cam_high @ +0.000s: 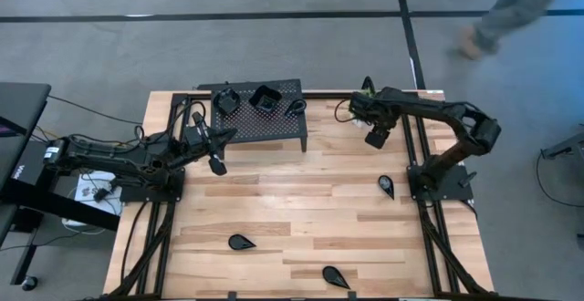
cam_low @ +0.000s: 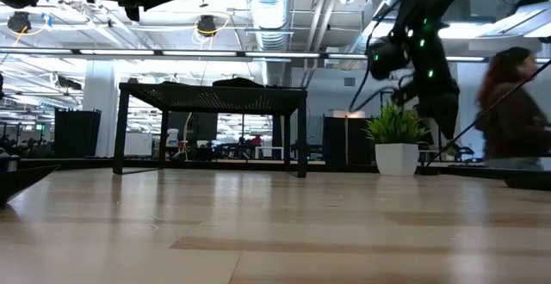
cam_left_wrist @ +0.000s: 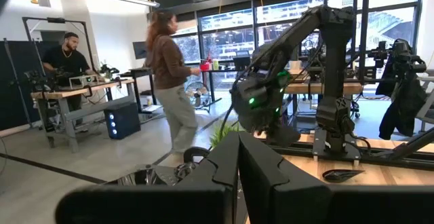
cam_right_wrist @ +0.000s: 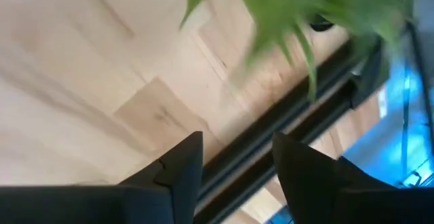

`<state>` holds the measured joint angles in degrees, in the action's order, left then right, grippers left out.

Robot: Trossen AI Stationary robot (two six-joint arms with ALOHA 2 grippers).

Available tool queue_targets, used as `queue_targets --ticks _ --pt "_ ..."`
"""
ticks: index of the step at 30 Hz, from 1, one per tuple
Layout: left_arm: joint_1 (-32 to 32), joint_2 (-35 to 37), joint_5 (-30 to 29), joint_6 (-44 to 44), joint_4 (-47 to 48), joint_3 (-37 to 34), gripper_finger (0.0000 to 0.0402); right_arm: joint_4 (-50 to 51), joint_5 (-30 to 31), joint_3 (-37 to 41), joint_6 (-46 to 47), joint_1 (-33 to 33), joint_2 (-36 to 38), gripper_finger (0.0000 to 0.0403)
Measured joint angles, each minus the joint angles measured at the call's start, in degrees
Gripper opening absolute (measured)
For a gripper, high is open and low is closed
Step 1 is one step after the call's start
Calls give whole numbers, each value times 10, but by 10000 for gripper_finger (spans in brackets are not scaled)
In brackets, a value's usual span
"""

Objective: Pick & Place Mini shaped plates
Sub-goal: Stack the black drop shaped plate on the top of the black drop shaped plate on the shelf

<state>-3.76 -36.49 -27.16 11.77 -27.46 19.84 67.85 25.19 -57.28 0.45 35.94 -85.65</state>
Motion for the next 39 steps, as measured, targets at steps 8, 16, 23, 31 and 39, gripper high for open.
queue_targets --ticks 8,16,23,31,39 --pt "0 0 0 0 0 0 12 97 -22 -55 -15 -25 127 170" --pt "0 0 0 0 0 0 12 72 -87 -55 -13 122 185 170" --pt "0 0 0 0 -2 0 12 -16 -143 -62 103 162 149 170" --pt "0 0 0 -1 -2 0 12 -69 -178 -62 263 201 72 169" --pt "0 0 0 0 0 0 12 -116 -177 -64 365 226 -26 175"
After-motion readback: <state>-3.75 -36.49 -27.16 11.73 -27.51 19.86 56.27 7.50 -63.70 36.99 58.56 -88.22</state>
